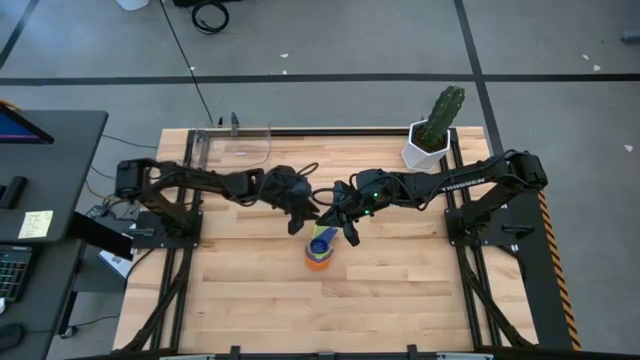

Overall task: Nest measuring cups in basket
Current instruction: Put the stacked nesting measuring cups into the transparent bin

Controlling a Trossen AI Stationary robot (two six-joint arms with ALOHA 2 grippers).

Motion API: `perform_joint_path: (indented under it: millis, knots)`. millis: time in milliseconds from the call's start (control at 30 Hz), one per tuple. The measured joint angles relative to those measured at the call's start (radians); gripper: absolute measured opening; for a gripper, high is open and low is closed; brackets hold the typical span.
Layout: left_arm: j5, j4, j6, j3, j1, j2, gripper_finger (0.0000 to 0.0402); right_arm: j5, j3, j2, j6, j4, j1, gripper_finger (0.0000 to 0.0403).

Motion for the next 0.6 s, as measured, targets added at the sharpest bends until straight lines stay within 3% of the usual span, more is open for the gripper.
perform_joint_path:
  millis: [333,600]
  knots:
    - [-0.049,-0.086,-0.041,0.000,0.000,-0.067,0.0013,0.000,0.000,0.000,0.000,0.001,0.000,0.0016]
    - [-0.079,-0.171,-0.271,0.000,-0.007,-0.078,0.0020,0.000,0.000,0.000,0.000,0.007,0.000,0.0016]
